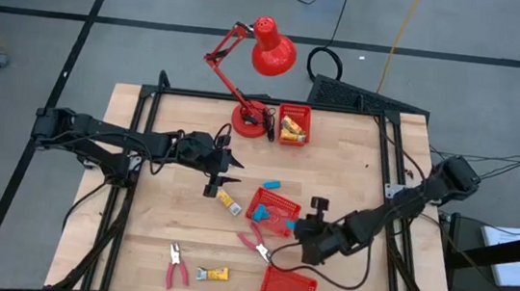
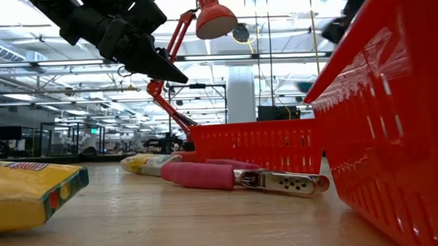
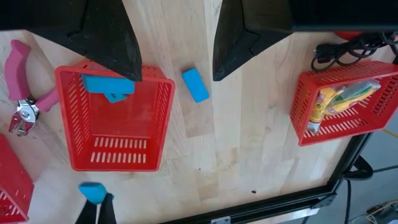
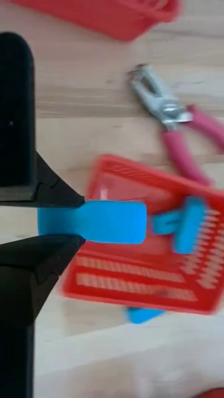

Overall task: Pick & Place School Supplies
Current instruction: Put the blue eraser into the middle red basket

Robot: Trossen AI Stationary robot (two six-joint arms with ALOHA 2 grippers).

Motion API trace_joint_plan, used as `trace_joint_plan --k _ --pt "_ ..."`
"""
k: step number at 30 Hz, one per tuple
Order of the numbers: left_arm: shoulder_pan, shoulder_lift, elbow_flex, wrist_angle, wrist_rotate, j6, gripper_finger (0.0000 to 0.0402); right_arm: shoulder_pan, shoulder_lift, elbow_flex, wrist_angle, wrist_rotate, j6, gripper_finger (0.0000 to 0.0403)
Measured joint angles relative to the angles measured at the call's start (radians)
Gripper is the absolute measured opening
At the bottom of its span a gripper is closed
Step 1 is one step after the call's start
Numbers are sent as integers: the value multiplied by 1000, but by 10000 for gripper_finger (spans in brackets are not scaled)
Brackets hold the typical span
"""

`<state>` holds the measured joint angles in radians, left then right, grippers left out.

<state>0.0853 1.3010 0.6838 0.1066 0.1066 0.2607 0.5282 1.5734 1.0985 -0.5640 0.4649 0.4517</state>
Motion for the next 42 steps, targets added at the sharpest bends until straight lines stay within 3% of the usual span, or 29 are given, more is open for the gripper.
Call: trace_joint_plan --k 6,16,20,27,30,37,42 --pt "0 0 0 -1 0 0 198 -153 13 1 159 -147 -181 40" --pt "1 0 0 -11 -2 4 198 -349 71 3 198 -388 -301 40" --pt "2 0 0 -17 -2 3 198 -353 106 -1 178 -393 -338 49" --pt "4 0 0 -18 -2 -2 198 -353 110 2 198 -387 -392 185" --pt "6 0 0 -18 -2 -8 198 -354 103 1 199 -385 -394 221" --pt "6 0 0 -17 -2 -13 198 -361 96 10 187 -208 -535 226" --pt "6 0 0 -17 -2 -12 198 -441 92 35 179 -179 -631 201"
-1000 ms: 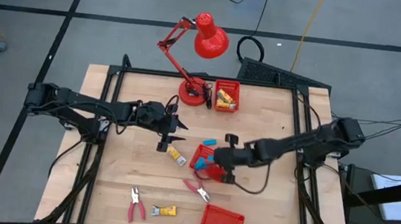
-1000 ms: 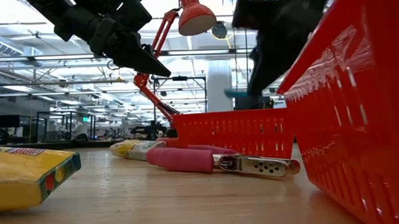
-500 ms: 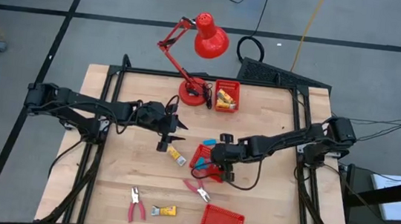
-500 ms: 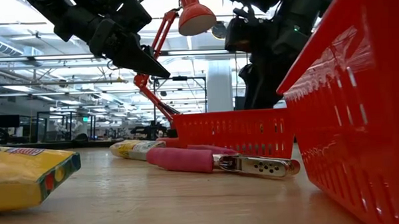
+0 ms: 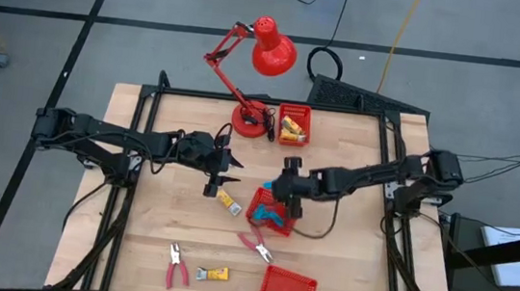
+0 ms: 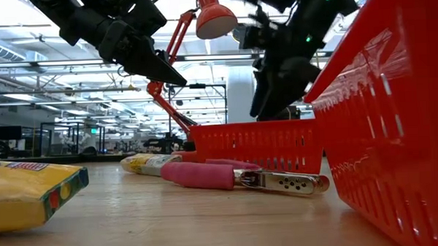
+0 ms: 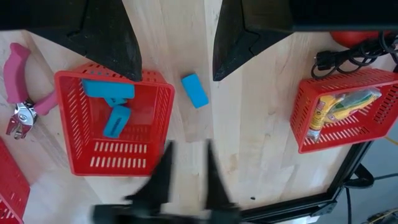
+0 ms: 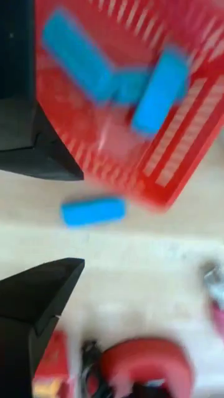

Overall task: Pick & Place School Supplies
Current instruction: Put the blue eraser into the middle red basket

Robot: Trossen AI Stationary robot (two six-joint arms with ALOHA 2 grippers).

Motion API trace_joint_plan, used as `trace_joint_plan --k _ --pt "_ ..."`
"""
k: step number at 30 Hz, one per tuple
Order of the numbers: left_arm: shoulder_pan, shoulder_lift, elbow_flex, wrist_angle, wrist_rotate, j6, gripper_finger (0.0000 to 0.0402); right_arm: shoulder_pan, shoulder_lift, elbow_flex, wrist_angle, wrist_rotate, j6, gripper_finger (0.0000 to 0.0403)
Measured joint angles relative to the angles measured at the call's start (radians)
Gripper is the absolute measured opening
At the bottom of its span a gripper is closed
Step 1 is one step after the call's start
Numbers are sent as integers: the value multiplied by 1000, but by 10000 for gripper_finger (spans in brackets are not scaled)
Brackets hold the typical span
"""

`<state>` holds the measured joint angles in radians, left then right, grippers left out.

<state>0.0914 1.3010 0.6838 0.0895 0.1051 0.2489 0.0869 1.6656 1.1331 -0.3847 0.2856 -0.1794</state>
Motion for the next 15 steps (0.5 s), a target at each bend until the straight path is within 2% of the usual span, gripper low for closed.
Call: trace_joint_plan --k 4,8,13,15 --pt "0 0 0 0 0 0 198 -88 0 3 -23 -38 -45 189" --pt "0 0 0 0 0 3 198 -167 2 3 -41 -165 -39 189" --pt "0 0 0 7 1 7 198 -191 19 3 -38 -260 -44 193" --pt "0 0 0 13 1 8 198 -191 33 5 -20 -264 -45 193"
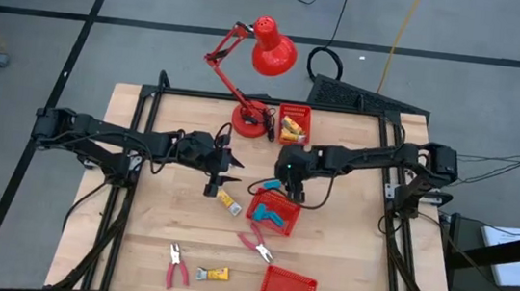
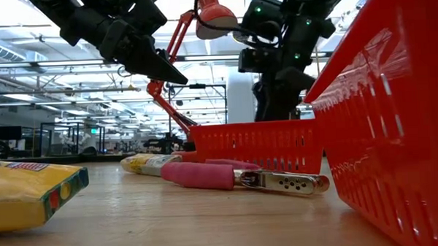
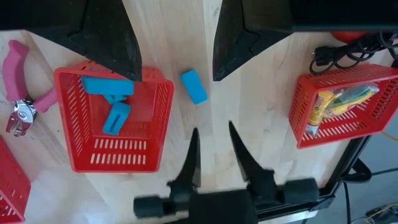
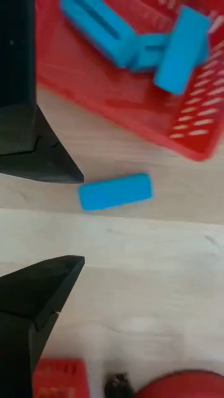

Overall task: Pick & Place School Supplies
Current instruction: Put the blue eraser into the middle red basket

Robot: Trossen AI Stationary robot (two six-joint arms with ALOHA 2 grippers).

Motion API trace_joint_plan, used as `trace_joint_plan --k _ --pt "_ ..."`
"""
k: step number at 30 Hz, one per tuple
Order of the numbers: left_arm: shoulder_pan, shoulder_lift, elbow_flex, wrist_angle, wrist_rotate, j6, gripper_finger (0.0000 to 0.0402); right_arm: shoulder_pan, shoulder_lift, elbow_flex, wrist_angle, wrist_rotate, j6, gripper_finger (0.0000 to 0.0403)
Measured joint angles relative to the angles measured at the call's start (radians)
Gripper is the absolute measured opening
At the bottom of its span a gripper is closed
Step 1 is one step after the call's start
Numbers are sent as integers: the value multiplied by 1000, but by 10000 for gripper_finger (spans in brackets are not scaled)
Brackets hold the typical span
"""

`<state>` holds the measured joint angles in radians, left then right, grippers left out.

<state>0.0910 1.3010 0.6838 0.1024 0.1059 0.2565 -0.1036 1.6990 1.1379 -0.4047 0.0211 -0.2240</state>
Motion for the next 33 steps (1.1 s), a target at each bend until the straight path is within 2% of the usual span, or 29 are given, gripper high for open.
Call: trace_joint_plan --k 8,16,33 --pt "0 0 0 4 1 -1 198 3 86 15 -9 -26 -25 192" --pt "1 0 0 -1 0 0 198 34 165 104 -23 -52 -79 194" --pt "1 0 0 0 1 2 198 26 217 130 -38 -77 -113 193"
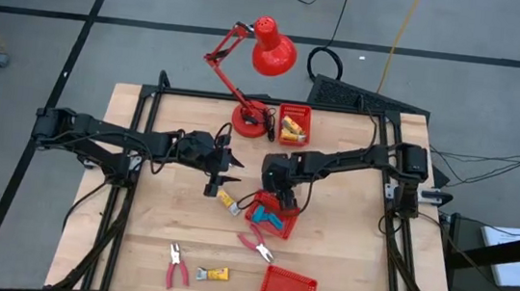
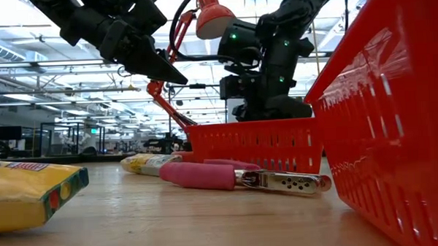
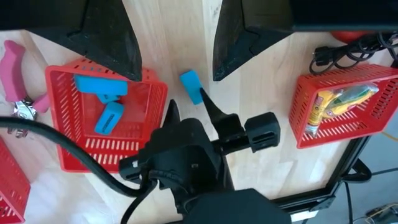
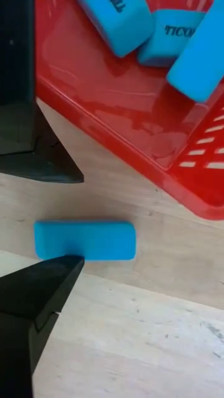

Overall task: Pick & Place School Supplies
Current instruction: Put the blue eraser into the middle red basket

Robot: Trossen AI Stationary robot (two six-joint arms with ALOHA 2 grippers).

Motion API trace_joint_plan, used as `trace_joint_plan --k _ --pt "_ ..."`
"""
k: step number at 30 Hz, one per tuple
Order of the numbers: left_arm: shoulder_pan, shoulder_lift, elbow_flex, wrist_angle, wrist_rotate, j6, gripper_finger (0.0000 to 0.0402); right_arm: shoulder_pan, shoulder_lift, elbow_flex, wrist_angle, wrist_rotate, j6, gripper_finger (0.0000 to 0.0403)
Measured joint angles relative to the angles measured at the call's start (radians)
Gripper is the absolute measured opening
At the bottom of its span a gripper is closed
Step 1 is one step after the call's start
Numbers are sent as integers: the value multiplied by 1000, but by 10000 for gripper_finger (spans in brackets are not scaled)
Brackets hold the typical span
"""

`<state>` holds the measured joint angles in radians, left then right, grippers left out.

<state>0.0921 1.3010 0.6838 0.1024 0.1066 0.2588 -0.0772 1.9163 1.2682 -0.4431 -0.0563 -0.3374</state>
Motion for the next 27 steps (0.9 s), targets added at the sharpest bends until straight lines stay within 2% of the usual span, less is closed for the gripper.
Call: trace_joint_plan --k 7,11,14,18,27 --pt "0 0 0 4 0 0 198 -15 19 -1 26 -1 1 189" --pt "0 0 0 4 -1 2 198 -13 43 1 35 -5 3 173" --pt "0 0 0 3 0 2 198 -3 58 3 35 -2 2 128" --pt "0 0 0 1 0 2 198 4 56 1 53 9 2 28" --pt "0 0 0 0 0 2 198 6 -16 -5 43 142 19 26"
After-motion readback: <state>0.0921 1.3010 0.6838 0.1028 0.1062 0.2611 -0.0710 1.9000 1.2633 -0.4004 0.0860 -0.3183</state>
